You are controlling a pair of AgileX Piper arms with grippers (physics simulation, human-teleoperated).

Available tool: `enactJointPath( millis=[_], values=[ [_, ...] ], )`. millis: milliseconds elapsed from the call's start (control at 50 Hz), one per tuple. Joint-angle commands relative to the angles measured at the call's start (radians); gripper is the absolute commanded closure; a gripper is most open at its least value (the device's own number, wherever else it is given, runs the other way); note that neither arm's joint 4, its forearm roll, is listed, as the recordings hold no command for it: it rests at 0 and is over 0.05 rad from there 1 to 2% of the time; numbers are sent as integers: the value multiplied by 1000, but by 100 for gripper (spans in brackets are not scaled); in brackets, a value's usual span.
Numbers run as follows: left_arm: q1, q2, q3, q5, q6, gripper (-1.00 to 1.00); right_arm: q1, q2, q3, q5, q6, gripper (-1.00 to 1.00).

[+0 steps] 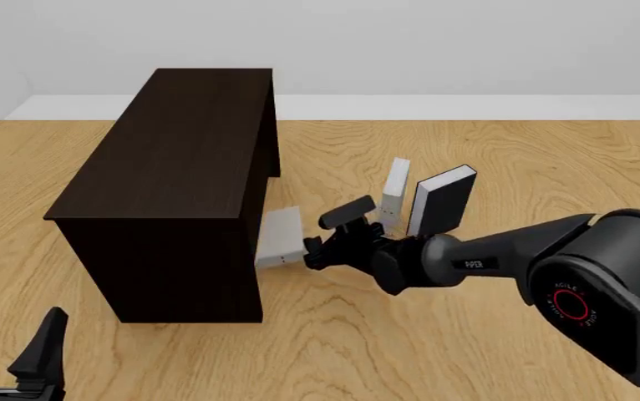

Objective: Pick up the book on the right and place it under the cabinet shelf.

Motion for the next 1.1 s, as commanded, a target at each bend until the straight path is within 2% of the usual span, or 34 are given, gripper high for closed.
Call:
enactJointPath(
  millis=[20, 720, 1100],
  values=[
    [-3, -3, 0, 3, 0, -100, 67, 25, -70, 24, 119, -100],
    [-6, -4, 0, 4, 0, -100, 183, 139, -259, 101, 137, -100],
    [-6, -4, 0, 4, 0, -100, 192, 142, -256, 104, 131, -100]
  ],
)
